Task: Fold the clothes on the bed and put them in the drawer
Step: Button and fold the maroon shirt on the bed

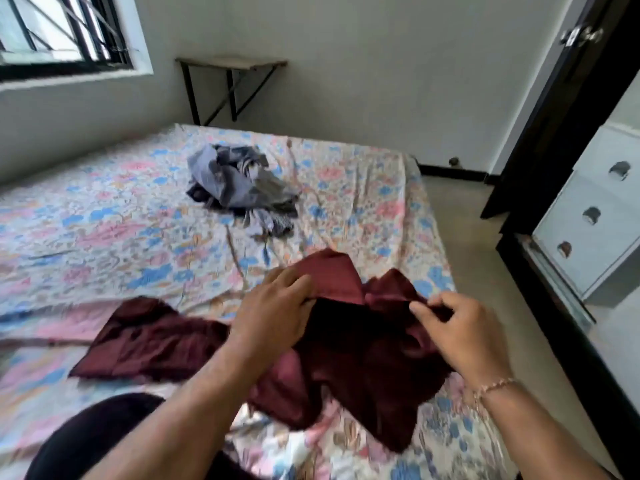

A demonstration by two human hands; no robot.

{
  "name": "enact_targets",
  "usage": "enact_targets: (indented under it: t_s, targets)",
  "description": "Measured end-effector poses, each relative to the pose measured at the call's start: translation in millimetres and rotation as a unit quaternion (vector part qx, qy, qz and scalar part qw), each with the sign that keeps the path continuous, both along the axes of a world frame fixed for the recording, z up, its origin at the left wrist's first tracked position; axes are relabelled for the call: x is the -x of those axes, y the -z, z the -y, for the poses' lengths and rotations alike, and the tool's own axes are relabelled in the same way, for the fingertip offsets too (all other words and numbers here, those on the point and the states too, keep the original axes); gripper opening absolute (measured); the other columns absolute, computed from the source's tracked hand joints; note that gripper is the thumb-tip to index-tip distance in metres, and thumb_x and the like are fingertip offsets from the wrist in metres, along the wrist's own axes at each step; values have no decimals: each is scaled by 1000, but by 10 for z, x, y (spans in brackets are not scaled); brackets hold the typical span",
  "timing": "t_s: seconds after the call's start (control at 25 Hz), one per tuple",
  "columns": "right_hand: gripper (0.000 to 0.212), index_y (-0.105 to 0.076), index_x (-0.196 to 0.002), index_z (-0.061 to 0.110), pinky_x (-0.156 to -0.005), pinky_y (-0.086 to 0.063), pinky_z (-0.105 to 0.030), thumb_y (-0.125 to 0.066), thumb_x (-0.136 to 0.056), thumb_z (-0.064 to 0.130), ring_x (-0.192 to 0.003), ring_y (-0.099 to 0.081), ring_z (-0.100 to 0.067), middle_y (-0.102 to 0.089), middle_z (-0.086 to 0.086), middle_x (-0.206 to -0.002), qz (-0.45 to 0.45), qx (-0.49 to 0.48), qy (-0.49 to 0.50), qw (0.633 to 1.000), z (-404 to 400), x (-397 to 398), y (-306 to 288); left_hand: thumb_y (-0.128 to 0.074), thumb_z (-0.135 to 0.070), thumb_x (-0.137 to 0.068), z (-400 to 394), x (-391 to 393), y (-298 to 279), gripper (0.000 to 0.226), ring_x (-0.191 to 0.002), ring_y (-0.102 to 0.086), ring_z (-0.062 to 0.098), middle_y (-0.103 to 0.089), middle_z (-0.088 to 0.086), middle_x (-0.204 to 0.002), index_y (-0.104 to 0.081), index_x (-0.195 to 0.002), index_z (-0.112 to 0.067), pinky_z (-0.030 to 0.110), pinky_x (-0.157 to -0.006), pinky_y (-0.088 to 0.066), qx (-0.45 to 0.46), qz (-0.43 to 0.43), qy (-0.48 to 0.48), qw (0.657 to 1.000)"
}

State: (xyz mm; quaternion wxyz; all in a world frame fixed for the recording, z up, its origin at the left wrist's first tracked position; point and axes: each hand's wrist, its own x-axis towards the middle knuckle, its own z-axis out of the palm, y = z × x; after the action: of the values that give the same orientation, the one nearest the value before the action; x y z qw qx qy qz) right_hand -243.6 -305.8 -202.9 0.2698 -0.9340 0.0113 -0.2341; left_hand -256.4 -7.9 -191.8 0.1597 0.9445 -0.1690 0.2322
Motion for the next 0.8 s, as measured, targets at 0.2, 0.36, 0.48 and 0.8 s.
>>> enact_targets:
  t_s: [0.2, 0.36, 0.48, 0.8]
  targets:
    - [18, -74, -72, 28, -64, -47, -28, -80, -88, 33, -65, -61, -8, -69, 9, -66, -213, -228, -99, 945, 78, 775, 693, -59, -16, -89, 46, 289, 59, 24, -70, -61, 31, -62, -2, -78, -51, -110, -24, 44, -62, -51, 93, -60, -46, 993]
    - [14, -78, -80, 22, -75, -57, -28, -75, -93, 25, -76, -72, -13, -77, 2, -78, -254, -311, -144, 904, -42, 1024, 436, -56, -3, -91, 170, 746, 176, 35, -46, -48, 12, -72, -7, -79, -72, -99, -33, 27, -47, -40, 246, -215, -45, 944]
    - [11, -78, -85, 15, -89, -58, -34, -73, -94, 20, -87, -75, -20, -79, -8, -87, -291, -389, -150, 861, -121, 1093, 347, -57, 2, -93, 362, 1026, 234, 35, -48, -48, 13, -72, 10, -69, -82, -89, -23, 22, -44, -38, 423, -322, -75, 844]
    - [8, -77, -97, 8, -84, -56, -28, -77, -88, 8, -95, -76, -24, -80, -10, -94, -223, -564, -80, 791, -560, 1326, 459, -76, 0, -88, 803, 1326, 690, 20, -68, -64, 18, -75, 16, -92, -75, -107, -5, 23, -48, -46, 771, -311, -176, 527]
